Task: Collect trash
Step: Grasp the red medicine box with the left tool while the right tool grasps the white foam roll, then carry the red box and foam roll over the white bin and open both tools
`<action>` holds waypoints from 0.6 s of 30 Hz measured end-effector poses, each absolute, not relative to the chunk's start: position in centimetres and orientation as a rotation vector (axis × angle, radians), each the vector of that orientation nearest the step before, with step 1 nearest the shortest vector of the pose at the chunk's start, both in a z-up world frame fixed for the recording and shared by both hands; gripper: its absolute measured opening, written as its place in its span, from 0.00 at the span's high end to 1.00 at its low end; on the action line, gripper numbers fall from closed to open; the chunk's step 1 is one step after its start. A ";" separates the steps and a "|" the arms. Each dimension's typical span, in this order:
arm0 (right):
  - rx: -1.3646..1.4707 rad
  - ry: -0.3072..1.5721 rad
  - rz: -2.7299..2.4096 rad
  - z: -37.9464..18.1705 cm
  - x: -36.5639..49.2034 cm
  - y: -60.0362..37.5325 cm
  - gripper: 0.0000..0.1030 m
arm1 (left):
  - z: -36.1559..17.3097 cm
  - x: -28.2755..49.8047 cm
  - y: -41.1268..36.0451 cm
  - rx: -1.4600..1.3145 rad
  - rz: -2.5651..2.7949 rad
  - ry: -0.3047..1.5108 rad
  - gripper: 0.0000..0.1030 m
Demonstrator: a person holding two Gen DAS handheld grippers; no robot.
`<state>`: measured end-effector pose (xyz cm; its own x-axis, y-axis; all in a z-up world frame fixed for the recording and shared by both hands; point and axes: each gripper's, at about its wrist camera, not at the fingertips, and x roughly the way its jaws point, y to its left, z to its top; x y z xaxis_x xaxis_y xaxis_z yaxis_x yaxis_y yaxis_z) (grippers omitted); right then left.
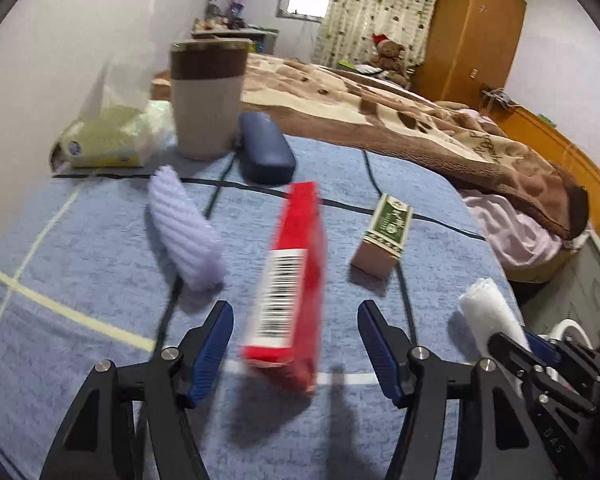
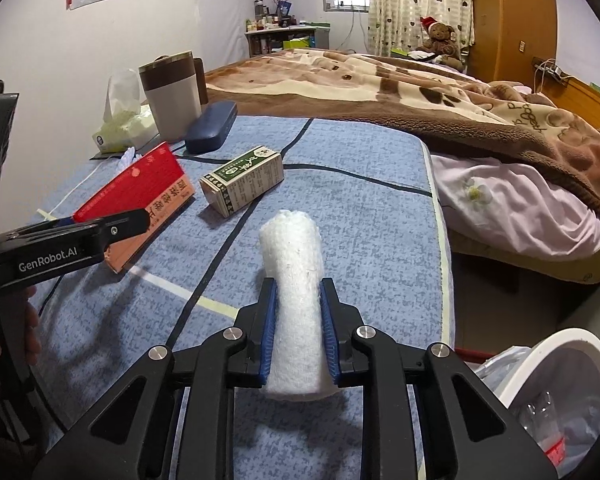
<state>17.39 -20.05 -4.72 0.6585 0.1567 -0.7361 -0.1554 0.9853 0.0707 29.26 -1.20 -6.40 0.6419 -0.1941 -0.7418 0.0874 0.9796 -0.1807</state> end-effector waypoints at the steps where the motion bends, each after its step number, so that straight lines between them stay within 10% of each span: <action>1: 0.005 0.837 0.177 -4.8 17.4 -20.1 0.79 | -6.5 29.4 -1.2 -0.130 -0.158 0.862 0.38; 7: 0.004 0.843 0.170 -4.8 17.5 -20.2 0.79 | -7.0 30.7 -1.4 -0.138 -0.182 0.890 0.80; 18: 0.021 0.804 0.164 -3.9 16.6 -20.3 0.79 | -5.5 28.4 -1.7 -0.129 -0.192 0.829 0.80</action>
<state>16.57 -20.31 -3.86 0.6817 0.1539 -0.7153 -0.1380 0.9871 0.0809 28.37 -1.74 -5.46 0.6594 -0.2192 -0.7191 0.1189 0.9749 -0.1882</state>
